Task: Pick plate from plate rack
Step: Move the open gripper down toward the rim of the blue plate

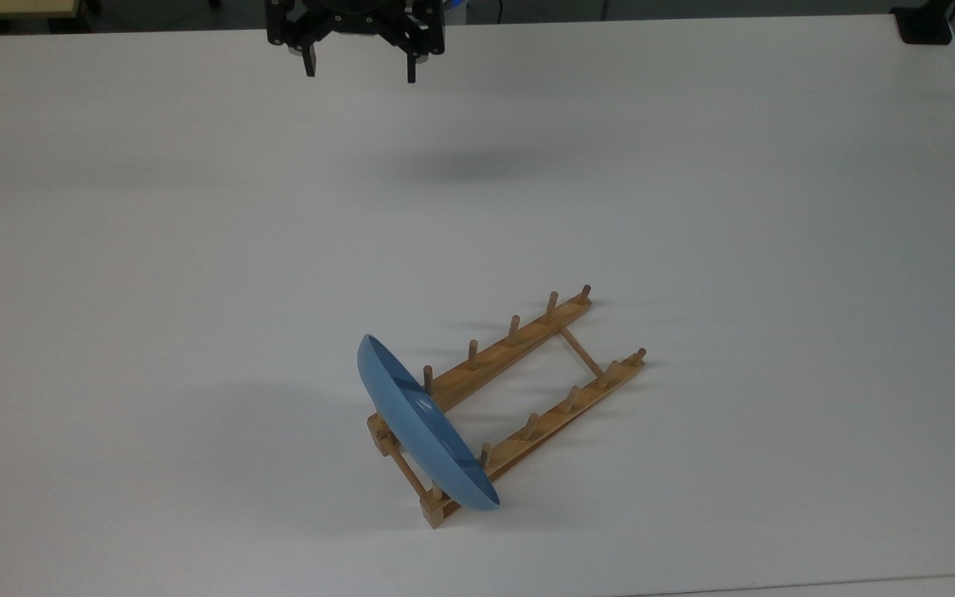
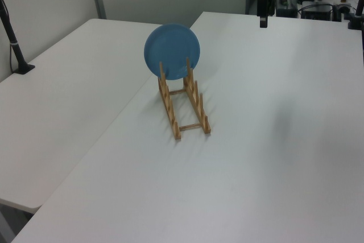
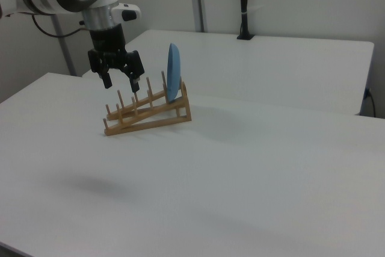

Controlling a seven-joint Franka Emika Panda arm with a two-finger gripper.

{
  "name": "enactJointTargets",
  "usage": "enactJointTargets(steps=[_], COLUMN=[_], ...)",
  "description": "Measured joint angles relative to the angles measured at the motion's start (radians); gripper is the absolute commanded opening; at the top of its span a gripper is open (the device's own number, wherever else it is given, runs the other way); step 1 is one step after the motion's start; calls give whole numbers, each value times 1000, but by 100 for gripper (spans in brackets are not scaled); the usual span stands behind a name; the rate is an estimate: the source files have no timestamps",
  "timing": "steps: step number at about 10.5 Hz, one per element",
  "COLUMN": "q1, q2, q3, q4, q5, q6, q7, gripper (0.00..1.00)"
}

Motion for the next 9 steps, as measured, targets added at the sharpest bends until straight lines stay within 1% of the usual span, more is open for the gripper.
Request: enactJointTargets(steps=[8, 9], q1=[0, -1], q2=[0, 2], q3=[0, 0], q4=[1, 8], q5=[0, 9], q6=[0, 3], q7=[-1, -1], gripper=[100, 100])
